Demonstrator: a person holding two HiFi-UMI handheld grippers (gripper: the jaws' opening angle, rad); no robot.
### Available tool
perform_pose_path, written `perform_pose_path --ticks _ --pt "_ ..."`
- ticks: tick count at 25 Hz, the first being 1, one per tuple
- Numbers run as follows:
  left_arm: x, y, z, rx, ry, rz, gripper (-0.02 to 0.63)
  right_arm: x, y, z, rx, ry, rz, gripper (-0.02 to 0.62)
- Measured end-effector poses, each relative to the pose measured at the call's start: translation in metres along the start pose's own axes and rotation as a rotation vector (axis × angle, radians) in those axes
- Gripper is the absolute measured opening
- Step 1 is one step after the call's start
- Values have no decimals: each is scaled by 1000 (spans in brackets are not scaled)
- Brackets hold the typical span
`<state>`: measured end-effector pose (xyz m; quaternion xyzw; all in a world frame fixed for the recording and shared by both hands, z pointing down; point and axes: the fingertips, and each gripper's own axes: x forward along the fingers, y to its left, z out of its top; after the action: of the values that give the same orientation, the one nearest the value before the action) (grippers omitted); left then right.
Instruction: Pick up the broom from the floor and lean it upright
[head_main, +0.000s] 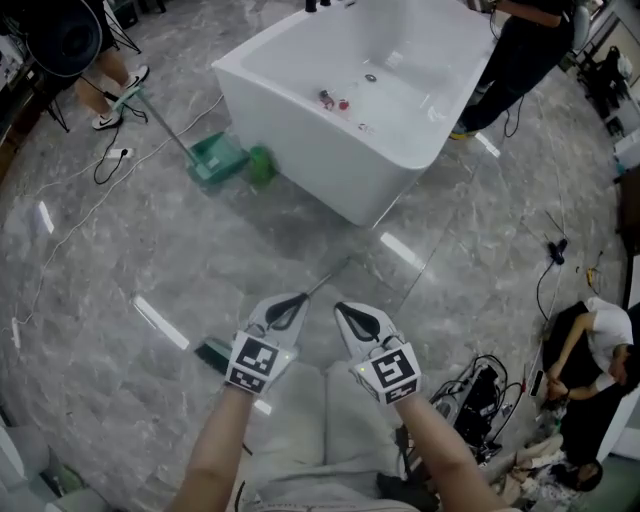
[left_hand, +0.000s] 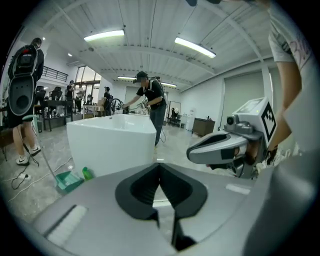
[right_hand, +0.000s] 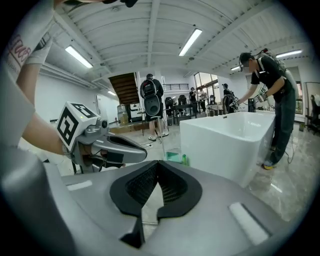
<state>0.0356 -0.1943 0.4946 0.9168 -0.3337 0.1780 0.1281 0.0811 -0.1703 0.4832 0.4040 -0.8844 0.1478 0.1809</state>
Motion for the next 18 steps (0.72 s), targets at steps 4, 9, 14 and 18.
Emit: perform_pose_path --ticks 4,9,14,18 --pt "60 27 -81 41 46 -37 0 67 -22 -78 -73 35 46 2" --pt "132 47 -190 70 150 -129 1 132 -62 -163 -100 85 61 2" --pt "185 50 -319 84 337 -235 46 185 -95 -246 -85 164 90 2" --pt "203 52 -398 107 497 -241 99 213 -106 -298 -97 244 127 2"
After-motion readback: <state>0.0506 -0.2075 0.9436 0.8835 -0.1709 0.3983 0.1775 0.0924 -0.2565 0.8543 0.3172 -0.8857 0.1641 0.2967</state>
